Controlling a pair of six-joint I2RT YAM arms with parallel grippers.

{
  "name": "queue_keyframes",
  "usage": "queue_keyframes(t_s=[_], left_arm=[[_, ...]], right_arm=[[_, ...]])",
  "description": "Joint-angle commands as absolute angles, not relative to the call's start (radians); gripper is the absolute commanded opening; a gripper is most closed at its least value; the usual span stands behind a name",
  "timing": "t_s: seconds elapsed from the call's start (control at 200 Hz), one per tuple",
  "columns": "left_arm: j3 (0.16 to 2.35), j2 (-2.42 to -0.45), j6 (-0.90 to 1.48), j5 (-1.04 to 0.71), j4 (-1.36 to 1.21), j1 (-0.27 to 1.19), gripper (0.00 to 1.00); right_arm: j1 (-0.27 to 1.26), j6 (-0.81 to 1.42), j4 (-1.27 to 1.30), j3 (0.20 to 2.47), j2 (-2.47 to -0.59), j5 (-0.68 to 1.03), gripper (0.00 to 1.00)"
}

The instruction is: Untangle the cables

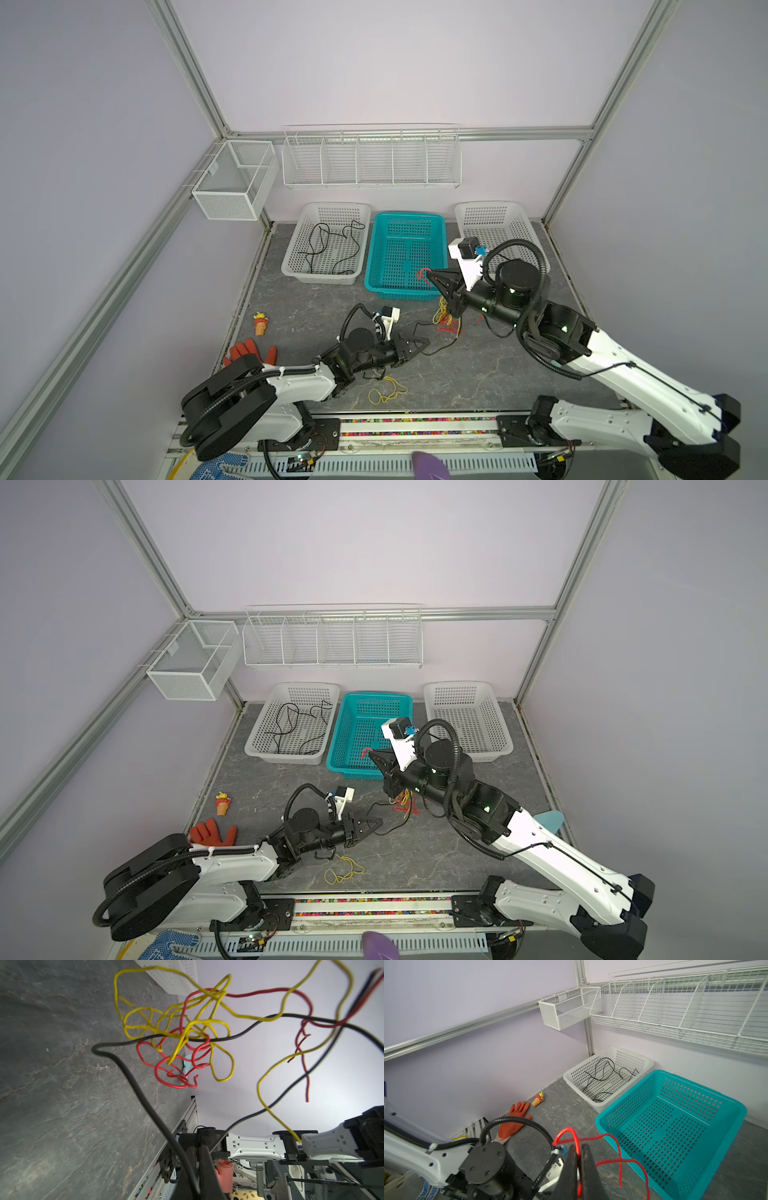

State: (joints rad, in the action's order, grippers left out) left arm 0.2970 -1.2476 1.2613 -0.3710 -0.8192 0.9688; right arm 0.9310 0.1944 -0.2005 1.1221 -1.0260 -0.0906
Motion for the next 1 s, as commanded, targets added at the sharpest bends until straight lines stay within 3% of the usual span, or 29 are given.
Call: queue_keyframes(t_s=[0.0,0.1,0.32,0.68,0.995], left_arm=[[0.388,-1.082,1.139,-0.328,-0.500,0.968,0.00],[0.467,-0.896,1.026,-0.214,-0.177,0.968,0.00],[0.611,-0.629,0.913,-0.082,0.197,0.941,0.00],[0.952,-0.575,0.727,0.120,0.575,0.939,0.00],[1.192,-0.727,0.521,0.261,0.724,0.916,0.00]], right_arm=[[0.921,0.249,-0.155,1.043,-0.975,-0.205,0.07],[0.907,0.317,-0.160,0.967,-0.952,-0.266,0.07],[0.850,0.463,-0.177,0.824,-0.940,-0.324,0.06],[0.782,0.593,-0.158,0.672,-0.955,-0.301,0.06],[0.766,0.626,-0.089,0.600,-1.004,-0.247,0.06]])
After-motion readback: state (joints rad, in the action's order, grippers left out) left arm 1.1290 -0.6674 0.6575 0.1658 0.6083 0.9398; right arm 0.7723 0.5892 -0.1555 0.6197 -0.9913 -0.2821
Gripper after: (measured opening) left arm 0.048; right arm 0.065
